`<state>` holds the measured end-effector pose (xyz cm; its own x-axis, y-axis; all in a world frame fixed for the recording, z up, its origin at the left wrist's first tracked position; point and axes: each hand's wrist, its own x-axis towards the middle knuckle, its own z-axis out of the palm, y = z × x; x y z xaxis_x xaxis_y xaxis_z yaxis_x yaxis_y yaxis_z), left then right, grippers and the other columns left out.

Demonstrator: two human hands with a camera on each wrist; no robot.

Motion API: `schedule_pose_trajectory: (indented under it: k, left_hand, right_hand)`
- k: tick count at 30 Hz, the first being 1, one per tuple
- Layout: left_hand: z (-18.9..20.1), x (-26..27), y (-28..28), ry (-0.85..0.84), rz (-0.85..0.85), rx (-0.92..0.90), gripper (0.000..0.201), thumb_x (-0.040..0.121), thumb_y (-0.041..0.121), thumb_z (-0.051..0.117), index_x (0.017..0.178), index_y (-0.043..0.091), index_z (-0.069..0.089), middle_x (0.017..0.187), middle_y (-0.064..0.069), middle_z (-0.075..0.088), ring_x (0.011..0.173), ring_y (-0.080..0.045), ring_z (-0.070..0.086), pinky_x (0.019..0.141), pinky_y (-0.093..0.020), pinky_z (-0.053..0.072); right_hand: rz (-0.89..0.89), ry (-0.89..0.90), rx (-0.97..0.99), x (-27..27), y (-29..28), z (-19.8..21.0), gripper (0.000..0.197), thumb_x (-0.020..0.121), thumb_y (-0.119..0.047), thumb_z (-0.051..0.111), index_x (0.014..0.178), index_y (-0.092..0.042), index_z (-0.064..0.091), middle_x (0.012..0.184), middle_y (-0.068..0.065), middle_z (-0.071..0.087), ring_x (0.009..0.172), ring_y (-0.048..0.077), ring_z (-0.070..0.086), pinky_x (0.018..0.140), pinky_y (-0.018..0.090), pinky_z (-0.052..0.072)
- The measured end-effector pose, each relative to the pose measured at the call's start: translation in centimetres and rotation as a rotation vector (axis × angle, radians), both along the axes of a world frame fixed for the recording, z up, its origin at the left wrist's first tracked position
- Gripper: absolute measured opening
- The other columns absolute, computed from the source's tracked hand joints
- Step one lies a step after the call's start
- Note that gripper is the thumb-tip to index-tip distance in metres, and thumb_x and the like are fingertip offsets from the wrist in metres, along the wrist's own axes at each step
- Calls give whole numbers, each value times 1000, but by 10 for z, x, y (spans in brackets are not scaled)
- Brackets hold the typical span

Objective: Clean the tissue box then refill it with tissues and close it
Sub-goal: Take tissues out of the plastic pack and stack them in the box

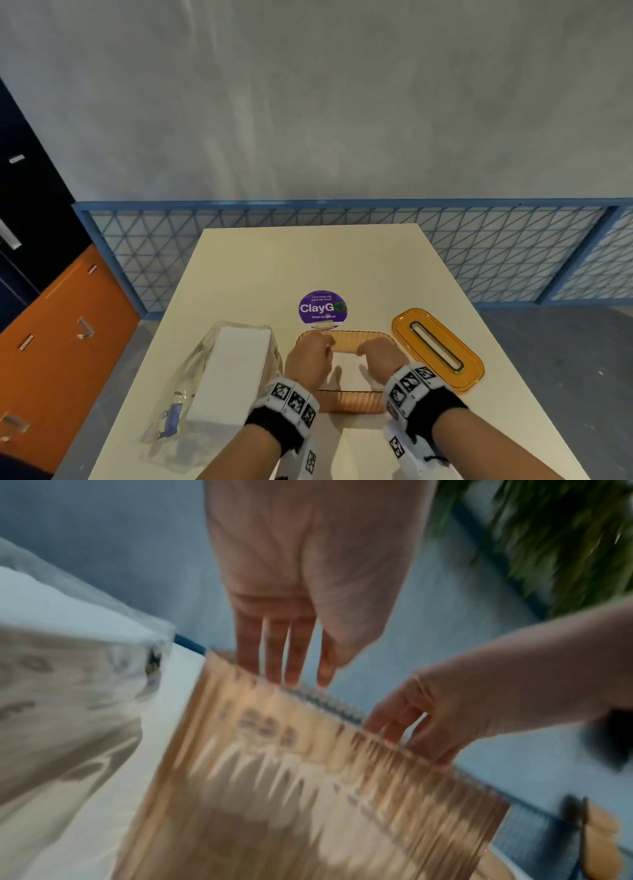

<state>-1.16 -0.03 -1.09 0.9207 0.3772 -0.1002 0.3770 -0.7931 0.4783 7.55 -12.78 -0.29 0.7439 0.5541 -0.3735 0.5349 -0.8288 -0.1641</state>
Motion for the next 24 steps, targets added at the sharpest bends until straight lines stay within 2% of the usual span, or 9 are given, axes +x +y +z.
schedule_pose_trajectory:
  k: [3,4,6,8,11,14,18,22,24]
  left_hand:
    - [9,-31,27,-350,312,90,26,92,12,47,113,13,63,116,-5,60,110,-24,52,82,-36,46]
    - [7,-42,38,-341,419,109,25,92,13,49,114,12,61,118,-8,59,111,-27,50,82,-39,45]
    - [-2,-59,54,-116,554,115,34,94,28,48,124,13,52,128,-8,50,119,-28,44,89,-40,43]
    - [-14,-68,60,127,554,151,50,91,47,46,130,15,43,133,-5,43,124,-25,40,94,-39,42]
    - [-27,-71,60,238,492,227,59,88,57,46,131,17,39,136,-3,39,127,-22,38,95,-38,40]
    - [-31,-70,63,237,509,226,52,92,50,44,132,17,38,138,-3,36,129,-22,36,98,-39,39]
    - [-29,-69,67,213,522,171,43,96,44,38,130,17,42,135,-4,38,127,-22,37,98,-41,39]
    - [-26,-67,64,236,499,213,30,99,27,35,125,15,45,133,-6,40,124,-22,42,94,-38,44]
    - [-26,-62,62,293,467,244,27,98,16,37,123,13,46,131,-7,42,121,-24,46,93,-37,49]
  right_hand:
    - [-134,-153,280,15,-22,7,39,93,-8,44,129,-21,52,126,5,57,117,19,52,94,28,44]
    - [-164,-167,325,20,-30,7,38,94,-10,45,130,-21,51,127,5,56,118,20,52,94,30,45]
    - [-226,-113,345,26,-41,1,41,95,-17,47,136,-18,45,136,8,51,125,22,48,100,32,42]
    - [-251,3,295,27,-46,-7,46,97,-21,46,142,-14,38,142,12,47,127,24,46,104,32,39]
    - [-293,133,291,25,-46,-13,45,99,-15,39,144,-11,36,136,17,52,113,23,53,95,31,42]
    - [-320,148,289,24,-46,-15,47,99,-13,35,146,-14,32,140,15,49,125,28,49,100,29,40]
    - [-336,162,301,22,-47,-16,48,99,-12,35,147,-16,30,143,14,46,126,27,49,98,26,41]
    - [-345,164,299,22,-46,-14,49,99,-10,35,148,-18,28,144,13,45,121,26,53,79,24,47]
    - [-341,150,279,21,-45,-12,50,100,-10,34,148,-17,26,146,12,43,124,25,51,88,25,47]
